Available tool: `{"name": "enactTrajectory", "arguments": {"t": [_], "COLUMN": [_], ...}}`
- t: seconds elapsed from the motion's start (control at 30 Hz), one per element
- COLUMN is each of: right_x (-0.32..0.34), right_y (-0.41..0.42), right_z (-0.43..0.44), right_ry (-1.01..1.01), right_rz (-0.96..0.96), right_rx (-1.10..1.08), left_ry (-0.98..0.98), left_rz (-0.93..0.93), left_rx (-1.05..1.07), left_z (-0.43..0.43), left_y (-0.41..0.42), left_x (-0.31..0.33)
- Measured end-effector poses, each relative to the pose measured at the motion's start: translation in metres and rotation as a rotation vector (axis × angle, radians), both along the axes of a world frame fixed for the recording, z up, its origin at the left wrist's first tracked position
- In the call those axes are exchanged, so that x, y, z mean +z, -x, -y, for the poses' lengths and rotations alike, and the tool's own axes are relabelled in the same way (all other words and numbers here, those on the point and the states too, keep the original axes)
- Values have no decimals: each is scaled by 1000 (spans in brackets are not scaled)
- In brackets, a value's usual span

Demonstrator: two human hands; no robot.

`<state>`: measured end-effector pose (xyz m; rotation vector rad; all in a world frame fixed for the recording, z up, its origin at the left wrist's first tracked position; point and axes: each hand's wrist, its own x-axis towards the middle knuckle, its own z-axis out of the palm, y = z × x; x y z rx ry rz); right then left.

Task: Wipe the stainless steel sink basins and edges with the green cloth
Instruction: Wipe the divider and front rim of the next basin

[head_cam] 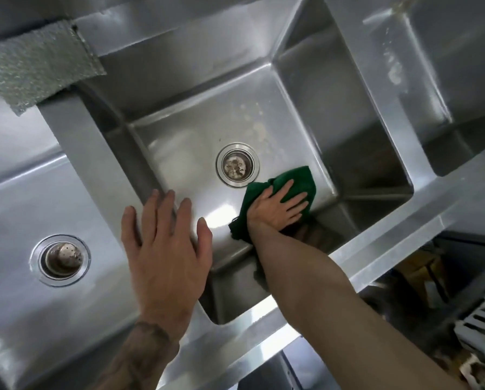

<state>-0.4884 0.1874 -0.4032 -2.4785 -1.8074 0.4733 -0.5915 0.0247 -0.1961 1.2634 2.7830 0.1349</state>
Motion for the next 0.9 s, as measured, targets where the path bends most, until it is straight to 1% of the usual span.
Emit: {"name": "enactTrajectory", "arguments": {"t": [0.03, 0.13, 0.23, 0.27, 0.37, 0.5, 0.57, 0.67, 0.7, 0.73, 0.8, 0.83, 0.9], "right_x": [1, -7, -14, -18, -24, -22, -21, -13, -11, -12, -17, -18, -15], "right_y": [-4, -15, -20, -18, -15, 0, 19, 36, 33, 25, 8, 4, 9], "right_z": [-13, -61, -67, -57, -29, -52, -77, -106, -111, -112, -105, -102, -99], "right_ry": [-32, -222, -362, -363, -278, -284, -290, -131, -115, -144, -279, -312, -265], "right_rz": [10, 115, 209, 216, 194, 96, 89, 92, 78, 73, 71, 71, 84], "right_rx": [-4, -15, 5, 18, 59, 95, 238, 630, 678, 646, 428, 328, 233], "left_ry": [-9, -20, -38, -38, -32, -39, -54, -62, -60, -60, -73, -74, -62], "left_rz": [-2, -9, -12, -14, -2, -10, -14, -32, -38, -41, -45, -47, -39], "left_rx": [0, 1, 17, 12, 11, 19, 20, 23, 24, 23, 24, 23, 22], "left_z": [0, -1, -1, -1, -2, -4, -4, -4, -4, -4, -5, -6, -6], "left_y": [0, -1, -1, -1, -1, -4, -3, -2, -2, -2, -2, -2, -2], "left_x": [0, -3, -5, -5, -6, -5, -6, -7, -7, -7, -7, -8, -7]}}
